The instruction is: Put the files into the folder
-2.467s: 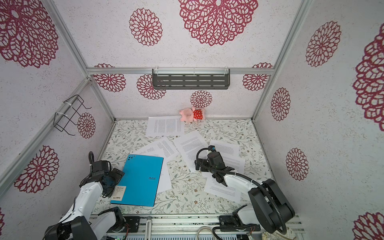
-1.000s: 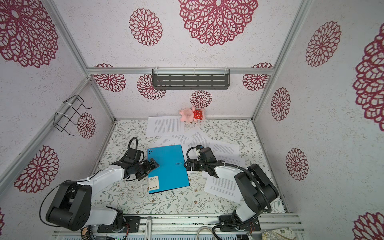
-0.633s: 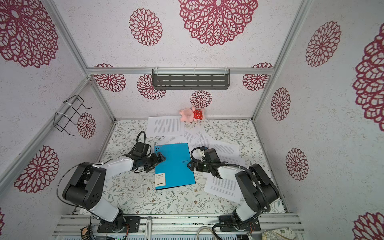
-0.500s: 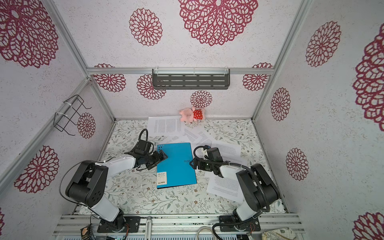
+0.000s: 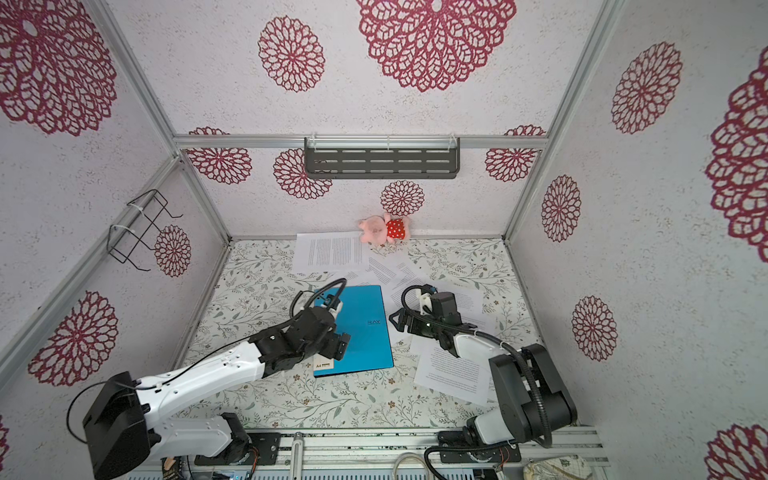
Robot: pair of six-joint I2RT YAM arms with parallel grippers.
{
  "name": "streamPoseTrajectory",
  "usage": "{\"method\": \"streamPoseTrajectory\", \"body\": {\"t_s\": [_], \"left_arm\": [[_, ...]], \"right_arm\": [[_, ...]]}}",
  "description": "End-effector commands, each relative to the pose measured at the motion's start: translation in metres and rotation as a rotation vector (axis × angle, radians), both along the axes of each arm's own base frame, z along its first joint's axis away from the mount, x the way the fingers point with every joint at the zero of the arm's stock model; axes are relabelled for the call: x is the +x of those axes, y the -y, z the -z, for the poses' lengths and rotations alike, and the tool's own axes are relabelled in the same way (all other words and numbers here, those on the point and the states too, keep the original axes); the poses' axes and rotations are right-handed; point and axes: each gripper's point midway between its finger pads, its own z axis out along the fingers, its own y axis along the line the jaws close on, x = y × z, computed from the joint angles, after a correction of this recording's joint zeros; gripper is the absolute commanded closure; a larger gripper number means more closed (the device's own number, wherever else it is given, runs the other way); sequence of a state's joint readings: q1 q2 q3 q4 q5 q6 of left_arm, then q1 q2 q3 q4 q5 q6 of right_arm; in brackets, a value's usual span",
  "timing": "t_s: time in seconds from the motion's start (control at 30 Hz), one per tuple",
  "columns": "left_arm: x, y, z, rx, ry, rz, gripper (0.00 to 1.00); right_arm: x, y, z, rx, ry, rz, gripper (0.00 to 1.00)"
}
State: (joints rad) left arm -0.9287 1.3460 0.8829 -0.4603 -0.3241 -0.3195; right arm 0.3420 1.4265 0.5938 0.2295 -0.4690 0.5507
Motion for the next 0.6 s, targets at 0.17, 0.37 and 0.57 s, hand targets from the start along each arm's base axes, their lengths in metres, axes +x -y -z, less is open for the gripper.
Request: {"method": "streamPoseTrajectory", "body": {"t_s": [0.17, 0.37, 0.57], "left_arm": [[-0.054, 0.016, 0.047, 0.487, 0.139, 0.475, 0.21], [-0.069, 0.013, 0.056, 0.579, 0.254, 0.547, 0.22], [-0.070, 0.004, 0.067, 0.661, 0.319, 0.546, 0.24]], "right_arm": [[-0.021, 0.007, -0.018, 0.045, 0.054, -0.007, 0.05], [-0.033, 0.013, -0.023, 0.038, 0.070, 0.000, 0.04], [-0.037, 0.018, -0.026, 0.041, 0.084, 0.015, 0.01]]}}
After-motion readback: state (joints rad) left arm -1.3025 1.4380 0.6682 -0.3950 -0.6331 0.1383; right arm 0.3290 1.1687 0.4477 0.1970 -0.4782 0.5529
